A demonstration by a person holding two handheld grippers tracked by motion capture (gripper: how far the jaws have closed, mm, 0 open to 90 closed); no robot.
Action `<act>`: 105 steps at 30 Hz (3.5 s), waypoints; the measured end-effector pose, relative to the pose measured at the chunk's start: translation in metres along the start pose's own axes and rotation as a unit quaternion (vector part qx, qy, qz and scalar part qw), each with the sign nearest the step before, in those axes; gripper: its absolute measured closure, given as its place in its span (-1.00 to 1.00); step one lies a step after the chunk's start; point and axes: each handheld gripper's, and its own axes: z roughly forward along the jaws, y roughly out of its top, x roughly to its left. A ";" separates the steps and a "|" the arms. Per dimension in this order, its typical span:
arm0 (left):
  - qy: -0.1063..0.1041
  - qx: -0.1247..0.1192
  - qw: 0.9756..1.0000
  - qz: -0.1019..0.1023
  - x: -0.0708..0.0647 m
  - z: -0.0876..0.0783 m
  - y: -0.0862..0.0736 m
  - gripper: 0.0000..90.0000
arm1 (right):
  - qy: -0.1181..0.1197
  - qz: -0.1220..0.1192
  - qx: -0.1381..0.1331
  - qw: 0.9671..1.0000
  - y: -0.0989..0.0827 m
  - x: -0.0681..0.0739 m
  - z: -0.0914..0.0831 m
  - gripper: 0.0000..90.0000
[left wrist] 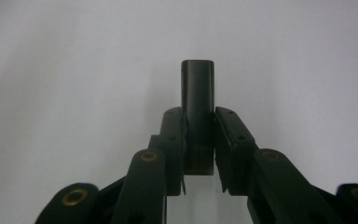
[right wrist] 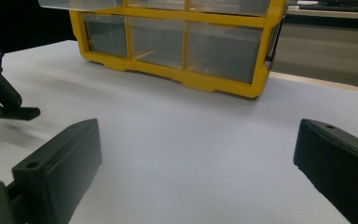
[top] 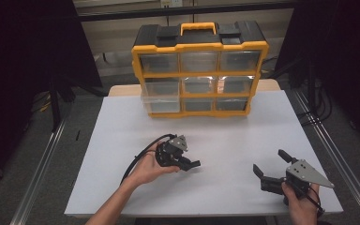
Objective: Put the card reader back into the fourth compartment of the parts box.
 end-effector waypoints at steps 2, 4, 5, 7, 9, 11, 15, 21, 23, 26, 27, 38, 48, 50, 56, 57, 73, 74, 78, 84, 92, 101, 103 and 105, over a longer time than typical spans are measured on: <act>0.001 -0.005 1.000 0.003 0.000 -0.005 -0.001 0.64 | 0.002 0.000 0.000 1.000 0.000 0.000 0.000 -0.98; 0.006 -0.011 1.000 -0.001 0.000 -0.009 -0.003 0.64 | 0.003 -0.001 0.000 1.000 0.000 0.000 0.000 -0.98; 0.007 -0.015 1.000 -0.002 0.001 -0.011 -0.003 0.64 | 0.003 -0.002 -0.001 1.000 0.000 0.000 0.000 -0.98; 0.007 -0.026 1.000 -0.005 0.001 -0.013 -0.005 0.64 | 0.004 -0.001 -0.001 1.000 0.000 0.000 0.000 -0.98; 0.008 -0.034 0.999 -0.006 0.000 -0.015 -0.005 0.64 | 0.004 -0.001 -0.001 1.000 0.000 0.001 -0.001 -0.98; 0.007 -0.039 0.999 -0.001 0.000 -0.016 -0.004 0.64 | 0.005 -0.001 -0.002 1.000 0.000 0.001 -0.001 -0.98; 0.007 -0.046 0.999 -0.004 -0.002 -0.017 -0.004 0.64 | 0.005 0.000 -0.002 1.000 0.000 0.001 -0.001 -0.98; 0.014 -0.068 0.998 -0.006 -0.002 -0.026 -0.005 0.64 | 0.005 0.001 -0.003 1.000 0.000 0.000 -0.001 -0.98; 0.017 -0.074 0.997 -0.005 -0.001 -0.030 -0.006 0.64 | 0.005 0.001 -0.003 1.000 0.000 0.000 -0.001 -0.98; 0.022 -0.088 0.996 -0.009 -0.001 -0.037 -0.007 0.64 | 0.005 0.002 -0.003 1.000 0.000 0.001 -0.001 -0.98; 0.024 -0.090 0.996 -0.007 0.000 -0.039 -0.007 0.64 | 0.005 0.001 -0.003 1.000 0.000 0.001 -0.001 -0.98; 0.044 -0.120 0.992 -0.017 0.003 -0.060 -0.011 0.64 | 0.006 0.003 -0.004 1.000 0.000 0.000 -0.001 -0.98; 0.058 -0.139 0.988 -0.020 0.006 -0.072 -0.013 0.64 | 0.009 0.000 -0.005 1.000 0.000 0.000 -0.002 -0.98; 0.061 -0.141 0.988 -0.024 0.005 -0.073 -0.014 0.64 | 0.009 0.001 -0.005 1.000 0.000 0.000 -0.002 -0.98; 0.068 -0.151 0.986 -0.023 0.005 -0.080 -0.013 0.64 | 0.010 0.002 -0.006 1.000 0.001 0.000 -0.002 -0.98; 0.070 -0.153 0.986 -0.022 0.006 -0.082 -0.012 0.64 | 0.010 0.003 -0.006 1.000 0.001 0.000 -0.002 -0.98; 0.096 -0.168 0.981 -0.006 0.006 -0.109 0.001 0.64 | 0.014 0.008 -0.009 1.000 0.001 -0.001 -0.002 -0.98; 0.100 -0.170 0.980 -0.006 0.006 -0.111 0.002 0.64 | 0.014 0.009 -0.010 1.000 0.001 -0.001 -0.002 -0.98; 0.111 -0.172 0.979 -0.006 0.006 -0.120 0.006 0.64 | 0.015 0.009 -0.010 1.000 0.001 0.000 -0.002 -0.98; 0.123 -0.179 0.976 -0.004 0.007 -0.135 0.009 0.64 | 0.012 0.010 -0.011 1.000 0.001 -0.001 -0.003 -0.98; 0.137 -0.179 0.974 -0.005 0.010 -0.147 0.014 0.64 | 0.011 0.008 -0.012 1.000 0.001 -0.001 -0.003 -0.98; 0.155 -0.172 0.973 -0.003 0.017 -0.160 0.021 0.64 | 0.010 0.009 -0.013 1.000 0.001 -0.001 -0.003 -0.98; 0.160 -0.173 0.972 -0.003 0.018 -0.164 0.022 0.64 | 0.010 0.009 -0.013 1.000 0.001 -0.001 -0.003 -0.99; 0.160 -0.176 0.971 -0.006 0.019 -0.167 0.023 0.64 | 0.013 0.007 -0.014 1.000 0.001 -0.001 -0.003 -0.99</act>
